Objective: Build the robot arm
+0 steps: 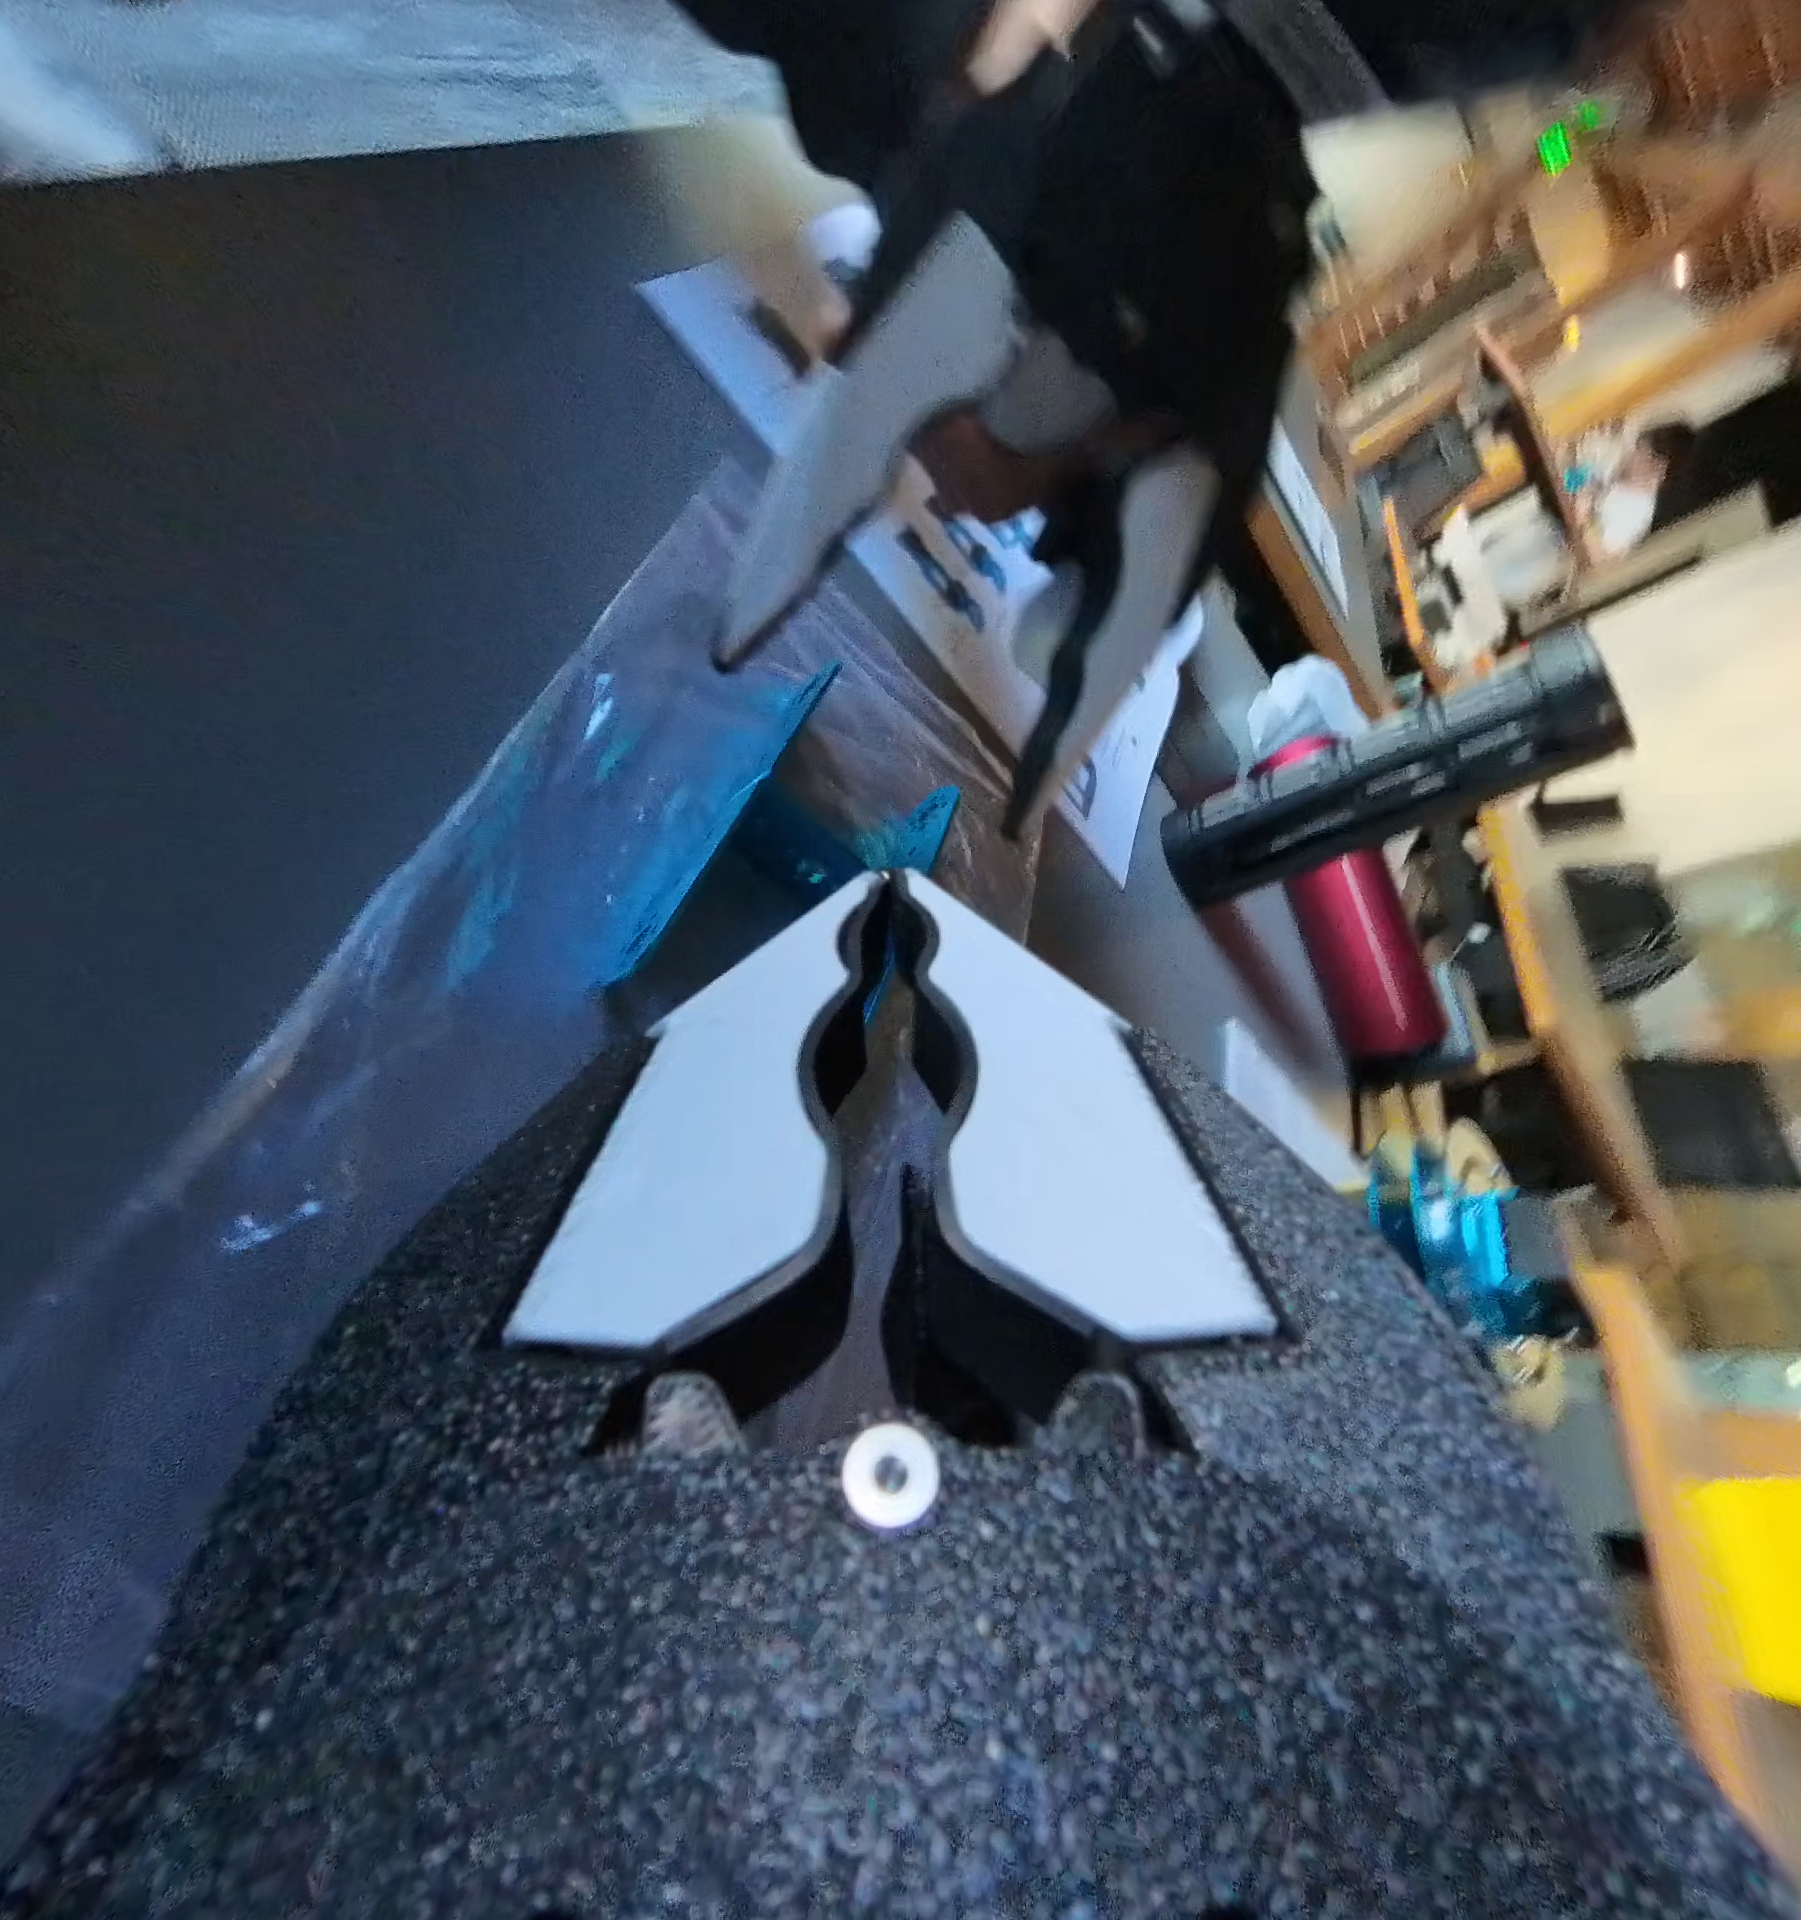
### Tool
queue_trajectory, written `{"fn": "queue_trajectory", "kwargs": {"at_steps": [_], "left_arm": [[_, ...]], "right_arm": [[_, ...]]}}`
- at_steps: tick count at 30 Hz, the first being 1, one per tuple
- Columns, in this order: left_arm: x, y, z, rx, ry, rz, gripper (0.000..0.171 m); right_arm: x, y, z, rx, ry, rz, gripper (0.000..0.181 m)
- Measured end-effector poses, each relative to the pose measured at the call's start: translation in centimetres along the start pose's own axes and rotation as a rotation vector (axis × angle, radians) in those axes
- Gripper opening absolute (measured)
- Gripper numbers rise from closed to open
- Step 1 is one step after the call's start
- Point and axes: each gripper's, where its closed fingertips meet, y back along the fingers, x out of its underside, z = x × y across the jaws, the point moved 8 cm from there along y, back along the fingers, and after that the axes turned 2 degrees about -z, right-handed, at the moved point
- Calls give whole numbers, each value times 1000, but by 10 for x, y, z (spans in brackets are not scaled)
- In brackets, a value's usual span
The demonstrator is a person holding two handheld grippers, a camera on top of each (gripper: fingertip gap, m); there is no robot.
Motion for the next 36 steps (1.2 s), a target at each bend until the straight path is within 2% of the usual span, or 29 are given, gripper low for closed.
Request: {"fn": "queue_trajectory", "kwargs": {"at_steps": [2, 5, 8, 10, 14, 18, 22, 36], "left_arm": [[2, -8, 9, 48, -23, 9, 85], [7, -18, 13, 117, -43, 27, 84], [12, -24, 10, 177, -58, 44, 75], [13, -25, 11, 190, -78, 20, 68], [15, -25, 17, 206, -99, 3, 65], [18, -25, 18, 225, -85, -38, 65], [18, -27, 18, 227, -75, -61, 65], [19, -26, 16, 218, -81, -65, 65]], "right_arm": [[3, -6, 2, -33, 46, 29, 0], [15, -12, 4, -55, -10, 47, 0], [22, -13, 8, -70, -39, 14, 0], [25, -17, 11, -92, 11, 9, 0], [28, -27, 10, -203, 93, 3, 0], [23, -33, -3, -351, 35, -60, 0], [25, -42, -12, -470, 23, -35, 0], [31, -53, -11, -503, -9, -76, 0]]}}
